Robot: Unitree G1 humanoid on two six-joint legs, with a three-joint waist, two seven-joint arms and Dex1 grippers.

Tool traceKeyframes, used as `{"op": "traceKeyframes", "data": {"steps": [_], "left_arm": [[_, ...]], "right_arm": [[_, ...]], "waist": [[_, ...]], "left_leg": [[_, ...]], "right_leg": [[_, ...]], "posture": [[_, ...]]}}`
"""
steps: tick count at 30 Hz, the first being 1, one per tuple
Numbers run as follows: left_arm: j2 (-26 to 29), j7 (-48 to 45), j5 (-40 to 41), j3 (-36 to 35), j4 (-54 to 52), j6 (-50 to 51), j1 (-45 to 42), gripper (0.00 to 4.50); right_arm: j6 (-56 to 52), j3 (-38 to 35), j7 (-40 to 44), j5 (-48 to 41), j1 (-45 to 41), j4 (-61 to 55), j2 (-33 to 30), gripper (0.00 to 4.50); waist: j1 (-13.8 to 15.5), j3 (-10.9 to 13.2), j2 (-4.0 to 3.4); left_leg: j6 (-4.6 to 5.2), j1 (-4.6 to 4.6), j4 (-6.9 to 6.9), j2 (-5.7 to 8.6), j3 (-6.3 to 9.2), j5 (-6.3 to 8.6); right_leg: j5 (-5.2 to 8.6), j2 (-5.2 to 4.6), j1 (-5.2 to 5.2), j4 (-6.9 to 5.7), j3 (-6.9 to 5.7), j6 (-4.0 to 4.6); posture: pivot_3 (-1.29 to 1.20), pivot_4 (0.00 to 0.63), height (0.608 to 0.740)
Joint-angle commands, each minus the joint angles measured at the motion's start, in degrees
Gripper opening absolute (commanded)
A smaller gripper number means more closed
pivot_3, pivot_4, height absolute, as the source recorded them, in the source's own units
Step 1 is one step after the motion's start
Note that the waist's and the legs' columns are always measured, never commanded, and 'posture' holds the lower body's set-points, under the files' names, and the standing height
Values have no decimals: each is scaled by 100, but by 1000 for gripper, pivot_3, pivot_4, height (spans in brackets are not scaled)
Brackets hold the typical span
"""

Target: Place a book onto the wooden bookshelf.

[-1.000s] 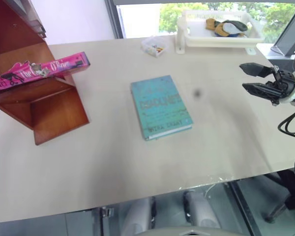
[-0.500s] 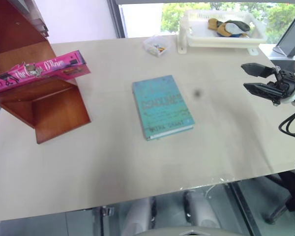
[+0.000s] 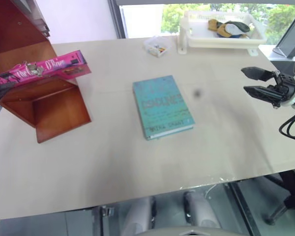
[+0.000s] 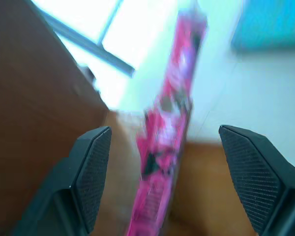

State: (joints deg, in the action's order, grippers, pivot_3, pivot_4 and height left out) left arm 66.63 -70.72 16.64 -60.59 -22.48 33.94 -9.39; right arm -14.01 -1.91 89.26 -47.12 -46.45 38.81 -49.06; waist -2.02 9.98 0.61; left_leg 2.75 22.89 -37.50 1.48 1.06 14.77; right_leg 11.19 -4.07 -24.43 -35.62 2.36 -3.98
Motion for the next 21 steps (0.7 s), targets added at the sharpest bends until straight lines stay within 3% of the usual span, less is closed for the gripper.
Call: {"op": "traceKeyframes", "data": {"steps": [1,4,9,12,16,21], "left_arm": [[-160,527,1039,-77,-488,958,-388,3757],[-917,1246,1945,101,-1264,2107,-314,3757],[-2035,2454,1783,612,-2121,2926,862,3757],[-2693,2813,1558,1011,-2344,2611,1711,3757],[-3189,3056,1531,1558,-2202,2141,2079,3757],[-3481,3117,1507,2185,-2044,1522,2382,3757]], "right_arm": [[37,-222,324,-20,37,-200,-240,4500],[222,-99,324,223,270,-269,-355,4500],[502,-152,324,750,717,-241,-414,4500],[698,-242,204,1155,1165,-175,-461,4500],[1136,-235,-189,1750,1458,107,-364,4500],[1210,-419,-344,1932,1566,192,-211,4500]], "waist": [[-6,-1,1],[-3,-6,-4],[-17,-7,14],[-17,-12,14],[50,-14,18],[105,-18,22]], "left_leg": [[0,-1,-2,1,-1,0],[-1,-5,-4,3,1,-1],[-9,-12,-11,0,1,-6],[-6,-25,-15,1,-6,-3],[-6,-27,-36,0,6,-3],[-4,-92,-40,1,-2,-1]], "right_leg": [[0,2,1,-2,1,0],[0,6,4,-7,1,-1],[0,9,10,-15,-1,-1],[0,9,18,-17,7,-1],[-1,5,35,-18,-5,1],[12,6,107,-7,-1,28]], "posture": [[0,150,740],[0,150,740],[0,150,740],[0,150,740],[0,150,740],[0,150,740]]}}
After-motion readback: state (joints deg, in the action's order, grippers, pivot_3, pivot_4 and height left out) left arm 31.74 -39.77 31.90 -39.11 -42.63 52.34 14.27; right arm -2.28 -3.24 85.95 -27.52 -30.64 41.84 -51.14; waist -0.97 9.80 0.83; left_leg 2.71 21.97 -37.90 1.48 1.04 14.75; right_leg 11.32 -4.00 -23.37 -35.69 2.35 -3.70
